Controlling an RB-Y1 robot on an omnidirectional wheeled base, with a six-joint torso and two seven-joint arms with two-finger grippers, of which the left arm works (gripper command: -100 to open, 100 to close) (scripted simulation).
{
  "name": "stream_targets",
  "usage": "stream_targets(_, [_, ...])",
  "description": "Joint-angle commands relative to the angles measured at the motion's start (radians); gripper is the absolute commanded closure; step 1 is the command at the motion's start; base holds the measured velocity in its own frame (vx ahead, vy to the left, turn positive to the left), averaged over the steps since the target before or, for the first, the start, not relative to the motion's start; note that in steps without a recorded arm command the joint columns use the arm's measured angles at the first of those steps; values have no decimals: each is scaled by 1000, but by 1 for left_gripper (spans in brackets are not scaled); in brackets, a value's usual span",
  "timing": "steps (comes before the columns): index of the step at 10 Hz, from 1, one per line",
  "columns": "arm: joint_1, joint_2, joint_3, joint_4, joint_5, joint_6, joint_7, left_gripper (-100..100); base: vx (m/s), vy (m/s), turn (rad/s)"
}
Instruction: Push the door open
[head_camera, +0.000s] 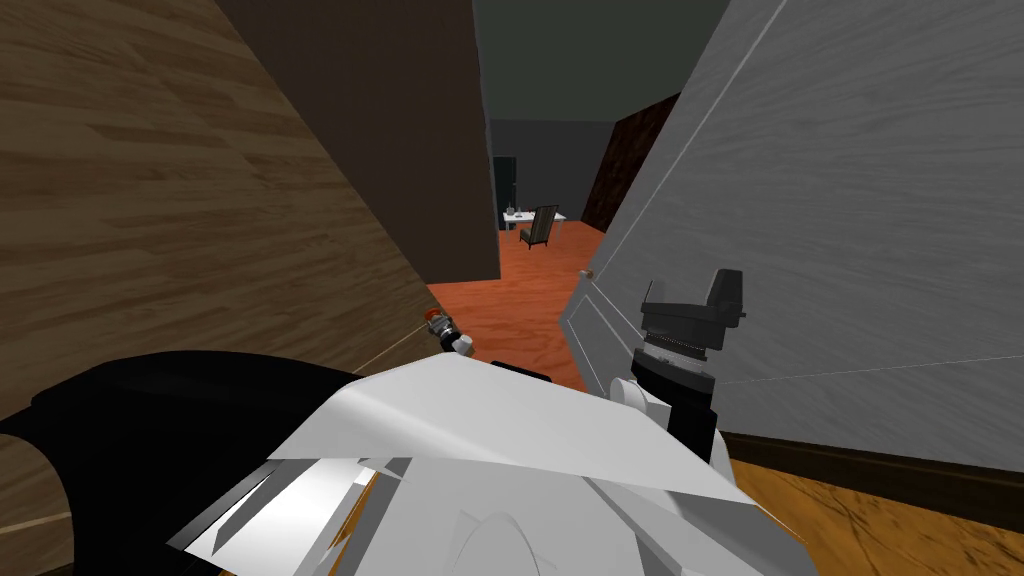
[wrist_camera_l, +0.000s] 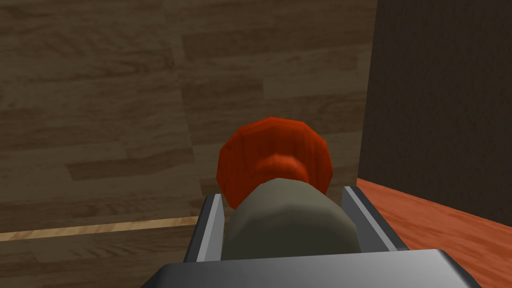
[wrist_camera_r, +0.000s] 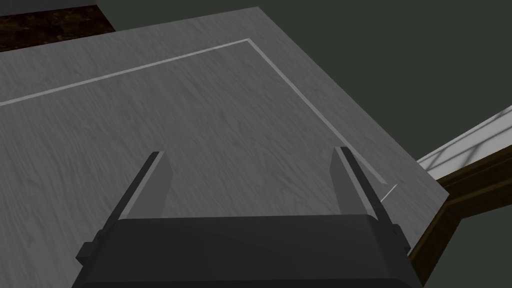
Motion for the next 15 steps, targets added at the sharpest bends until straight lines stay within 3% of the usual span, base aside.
stream_targets(1, [0, 0, 0, 0, 0, 0, 0, 100, 39, 19, 5])
stream_targets(2, [2, 17, 19, -1, 15, -3, -5, 100, 112, 55, 31])
stream_targets(6, [6, 37, 59, 2, 45, -10, -13, 100, 171, 101, 55])
stream_targets(10, [10, 36, 98, 5, 75, -17, -21, 100, 171, 108, 58])
stream_targets(12, [14, 34, 97, -8, 75, -7, -28, 100, 70, 39, 18])
stream_targets(15, [20, 51, 131, -1, 101, -19, -31, 100, 114, 101, 32])
